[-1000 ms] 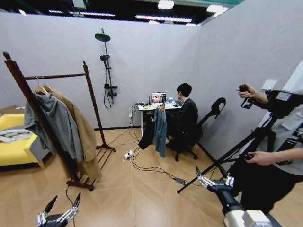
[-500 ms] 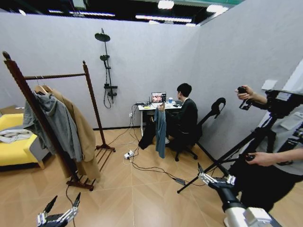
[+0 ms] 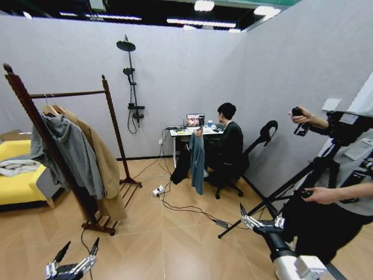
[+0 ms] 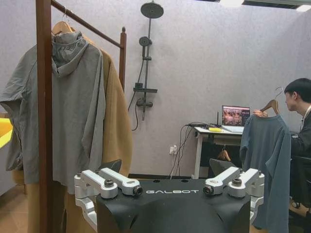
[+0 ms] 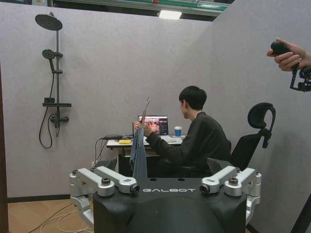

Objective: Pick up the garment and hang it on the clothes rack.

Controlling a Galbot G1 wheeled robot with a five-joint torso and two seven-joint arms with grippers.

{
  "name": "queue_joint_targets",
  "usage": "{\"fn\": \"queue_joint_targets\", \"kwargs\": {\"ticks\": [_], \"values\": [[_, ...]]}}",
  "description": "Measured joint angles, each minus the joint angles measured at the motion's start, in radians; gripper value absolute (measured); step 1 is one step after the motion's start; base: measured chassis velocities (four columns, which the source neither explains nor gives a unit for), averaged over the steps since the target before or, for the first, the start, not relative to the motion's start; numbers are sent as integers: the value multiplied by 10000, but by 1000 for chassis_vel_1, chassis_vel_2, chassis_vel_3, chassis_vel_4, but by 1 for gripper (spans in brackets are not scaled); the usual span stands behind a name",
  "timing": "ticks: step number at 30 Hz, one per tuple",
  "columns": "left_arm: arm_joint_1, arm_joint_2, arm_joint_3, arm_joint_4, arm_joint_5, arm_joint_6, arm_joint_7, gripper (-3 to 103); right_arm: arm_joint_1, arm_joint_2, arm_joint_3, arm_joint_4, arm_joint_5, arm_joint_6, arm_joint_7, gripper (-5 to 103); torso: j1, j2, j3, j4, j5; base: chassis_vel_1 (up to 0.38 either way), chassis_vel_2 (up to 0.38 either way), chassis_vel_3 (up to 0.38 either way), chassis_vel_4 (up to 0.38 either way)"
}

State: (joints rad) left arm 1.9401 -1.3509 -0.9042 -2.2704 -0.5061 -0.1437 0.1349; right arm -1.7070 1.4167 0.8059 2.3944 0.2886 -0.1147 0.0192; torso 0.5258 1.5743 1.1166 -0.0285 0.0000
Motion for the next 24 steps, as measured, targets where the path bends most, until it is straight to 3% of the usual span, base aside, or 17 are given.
{"fn": "queue_joint_targets", "kwargs": {"ticks": [10,24], "values": [[0,0,0,0,0,0,0,100,-72,24,58,-155,-7,275,-182,100,-3,1,-1,0,0,-96,102,92,-83],[0,0,0,0,0,0,0,100,-58,12,175,-244,100,412,-208,100,0,0,0,1,0,-251,251,245,-260]]}}
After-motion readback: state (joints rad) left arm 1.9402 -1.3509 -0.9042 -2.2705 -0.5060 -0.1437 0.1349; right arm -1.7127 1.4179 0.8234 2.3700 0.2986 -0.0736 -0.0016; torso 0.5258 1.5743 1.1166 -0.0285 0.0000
